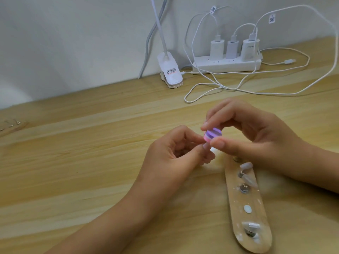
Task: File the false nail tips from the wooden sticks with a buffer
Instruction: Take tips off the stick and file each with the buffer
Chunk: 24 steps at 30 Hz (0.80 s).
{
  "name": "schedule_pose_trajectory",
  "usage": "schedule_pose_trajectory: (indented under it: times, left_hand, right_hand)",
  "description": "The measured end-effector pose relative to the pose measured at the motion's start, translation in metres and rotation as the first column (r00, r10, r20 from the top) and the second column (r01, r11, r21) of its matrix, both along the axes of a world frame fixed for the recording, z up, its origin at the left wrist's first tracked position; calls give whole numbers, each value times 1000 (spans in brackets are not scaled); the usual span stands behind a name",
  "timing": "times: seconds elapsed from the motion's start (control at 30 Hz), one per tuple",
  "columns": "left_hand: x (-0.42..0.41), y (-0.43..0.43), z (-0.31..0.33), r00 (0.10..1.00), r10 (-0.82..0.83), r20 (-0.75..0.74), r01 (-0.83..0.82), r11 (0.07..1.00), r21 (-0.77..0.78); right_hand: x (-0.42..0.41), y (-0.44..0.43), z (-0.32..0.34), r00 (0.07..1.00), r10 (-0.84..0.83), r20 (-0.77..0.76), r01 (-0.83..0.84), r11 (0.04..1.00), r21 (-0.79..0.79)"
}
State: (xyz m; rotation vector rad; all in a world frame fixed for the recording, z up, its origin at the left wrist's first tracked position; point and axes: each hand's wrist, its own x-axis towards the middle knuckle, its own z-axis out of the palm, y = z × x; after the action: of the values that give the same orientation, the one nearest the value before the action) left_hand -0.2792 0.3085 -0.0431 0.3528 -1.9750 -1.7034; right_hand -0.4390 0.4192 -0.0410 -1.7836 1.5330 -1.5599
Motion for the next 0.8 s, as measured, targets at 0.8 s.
schedule_pose_trajectory:
  times: [0.8]
  left_hand:
    - [1,0,1,1000,10,-22,-10,1000,13]
  right_hand:
    - [2,1,3,971,-37,237,13,995,100]
